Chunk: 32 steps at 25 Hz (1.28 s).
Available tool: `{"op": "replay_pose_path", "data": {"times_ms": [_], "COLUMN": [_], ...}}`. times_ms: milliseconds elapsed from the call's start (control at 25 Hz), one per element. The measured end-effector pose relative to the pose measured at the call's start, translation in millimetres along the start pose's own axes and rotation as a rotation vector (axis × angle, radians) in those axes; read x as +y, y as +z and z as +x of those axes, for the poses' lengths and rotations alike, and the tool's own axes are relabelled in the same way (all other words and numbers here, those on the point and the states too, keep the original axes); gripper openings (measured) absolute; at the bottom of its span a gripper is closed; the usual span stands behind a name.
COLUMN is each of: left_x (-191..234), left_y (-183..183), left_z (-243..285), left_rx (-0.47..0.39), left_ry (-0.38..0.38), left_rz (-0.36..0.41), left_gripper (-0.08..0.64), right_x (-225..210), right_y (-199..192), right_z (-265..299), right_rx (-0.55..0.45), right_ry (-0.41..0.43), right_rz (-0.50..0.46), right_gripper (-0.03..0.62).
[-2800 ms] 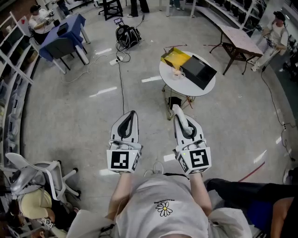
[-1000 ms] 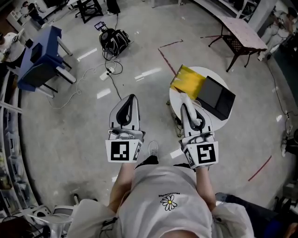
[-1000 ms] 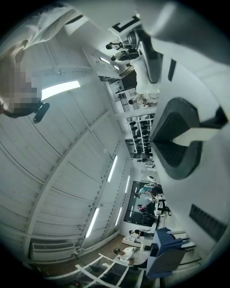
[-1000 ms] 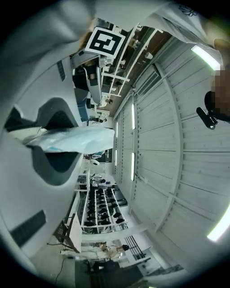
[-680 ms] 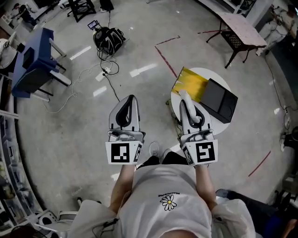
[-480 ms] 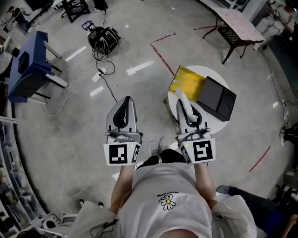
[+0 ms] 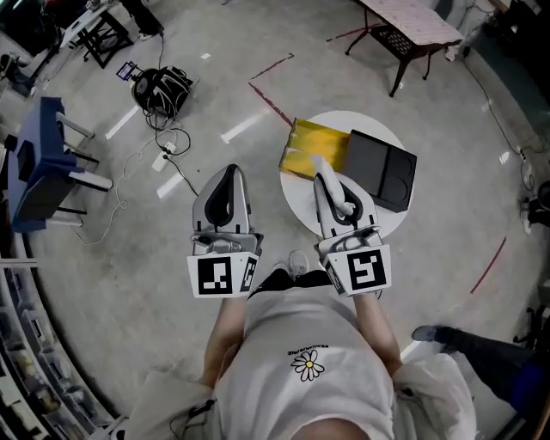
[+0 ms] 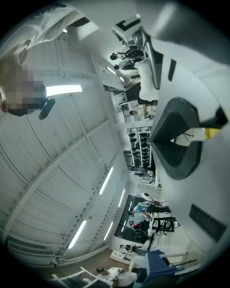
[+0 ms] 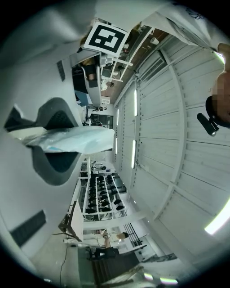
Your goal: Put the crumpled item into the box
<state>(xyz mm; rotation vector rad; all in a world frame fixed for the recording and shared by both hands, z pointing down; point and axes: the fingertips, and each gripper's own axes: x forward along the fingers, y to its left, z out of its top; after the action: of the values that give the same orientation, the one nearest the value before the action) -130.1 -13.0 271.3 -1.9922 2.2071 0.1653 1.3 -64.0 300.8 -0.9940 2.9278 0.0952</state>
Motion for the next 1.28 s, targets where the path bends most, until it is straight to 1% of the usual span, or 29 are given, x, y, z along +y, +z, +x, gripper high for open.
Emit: {"op": "replay_pose_path", "data": {"times_ms": [120,320,440,600,800,1000,1120,1280], "left_x": [-26,-61,-71,-83,-86,-81,-79,-81], "left_y": [-4,-12,-17,-24,-25,-32,-36,-36], "left_z": [28,70,92,115,141,163,172,177], "left_rx": [-0.015,-0.018,-0.028,-0.02,-0.019,-0.024,-0.023,-0.026], "left_ry": [-0.061,-0.205,-0.271,-0.357,-0.465,-0.545,-0.583,-0.616], "left_rz": [0.008,0.004,-0.007,-0.028,-0.04,-0.041,-0.048,-0.054], "left_gripper": [0.0,0.0,0.0,0.0,0.0,0.0,0.0,0.0], "right_x": [-30,-62,-78,-94,-104,-109,-109,-111], "right_y": [-2,-7,-12,-12,-9,-8,-9,-11], "right_z": [-5,-17,-16,-21,-19,-11,-9,-7], "right_rx": [-0.022,-0.015,-0.011,-0.005,0.014,0.016,0.023,0.031], "right_ry": [-0.057,-0.191,-0.262,-0.361,-0.5,-0.604,-0.649,-0.678], "right_rz": [0.002,0.012,0.002,-0.008,-0.023,-0.034,-0.037,-0.029], "right_gripper": [0.048,0.048,0.048,0.048,0.048,0.048,0.048,0.048]}}
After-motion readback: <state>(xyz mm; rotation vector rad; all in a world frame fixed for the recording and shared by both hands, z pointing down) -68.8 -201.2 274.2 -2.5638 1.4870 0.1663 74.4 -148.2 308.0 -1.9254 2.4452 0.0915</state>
